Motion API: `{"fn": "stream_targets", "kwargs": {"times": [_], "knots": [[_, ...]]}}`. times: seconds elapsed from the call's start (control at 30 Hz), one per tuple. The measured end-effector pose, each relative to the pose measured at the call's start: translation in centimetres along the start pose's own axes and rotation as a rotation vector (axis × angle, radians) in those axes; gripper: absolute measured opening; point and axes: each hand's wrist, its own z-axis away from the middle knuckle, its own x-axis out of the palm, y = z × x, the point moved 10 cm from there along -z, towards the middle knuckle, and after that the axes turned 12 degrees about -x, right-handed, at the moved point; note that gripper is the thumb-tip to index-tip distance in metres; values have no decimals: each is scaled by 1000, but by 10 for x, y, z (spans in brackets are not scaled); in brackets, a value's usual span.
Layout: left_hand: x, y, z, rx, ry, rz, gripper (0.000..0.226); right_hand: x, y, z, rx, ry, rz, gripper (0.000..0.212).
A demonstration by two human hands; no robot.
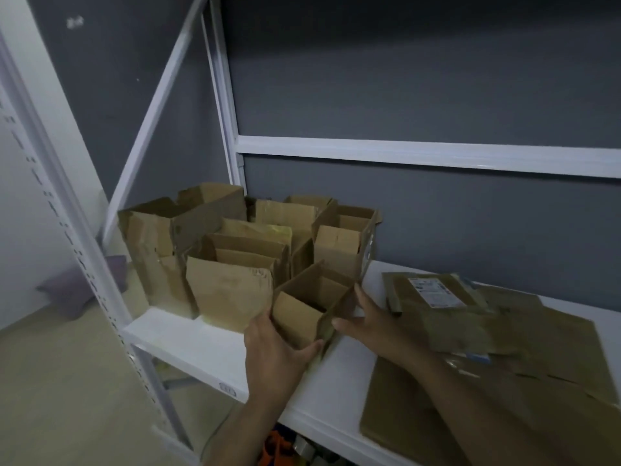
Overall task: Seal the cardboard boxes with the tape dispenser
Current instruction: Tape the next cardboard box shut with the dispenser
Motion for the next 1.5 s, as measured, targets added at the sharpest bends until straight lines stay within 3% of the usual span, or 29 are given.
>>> {"fn": "stream_targets", "kwargs": {"times": [0.13, 0.23, 0.3, 0.4, 0.53, 0.63, 0.73, 0.87, 1.17, 1.37, 1.5], "knots": [[19, -9, -19, 70, -107, 11, 94, 19, 7, -26, -6, -27, -6, 111], [16, -10, -26, 168, -100, -54, 74, 26, 5, -35, -45, 2, 175, 114], [1, -10, -35, 225, 6, -115, 69, 25, -2, -33, -96, 67, 362, 108], [-15, -6, -52, 322, 137, -180, 83, 28, -23, -31, -197, 132, 576, 89], [-15, 1, -69, 472, 140, -278, 97, 39, -33, -43, -144, 101, 747, 64], [-14, 2, -76, 521, 102, -304, 100, 42, -35, -54, -57, 102, 788, 57], [-17, -1, -78, 539, 67, -354, 92, 44, -39, -57, -12, 122, 849, 56], [-7, 0, -72, 688, 59, -515, 64, 41, -46, -47, 62, 139, 913, 60], [27, 78, -10, 789, -202, -463, 58, -25, -30, 47, 296, 186, 1020, 53], [94, 119, 42, 746, -542, -303, 60, -87, 24, 112, 420, 94, 956, 44], [148, 123, 50, 557, -658, -224, 56, -120, 58, 133, 391, 83, 919, 45]]}}
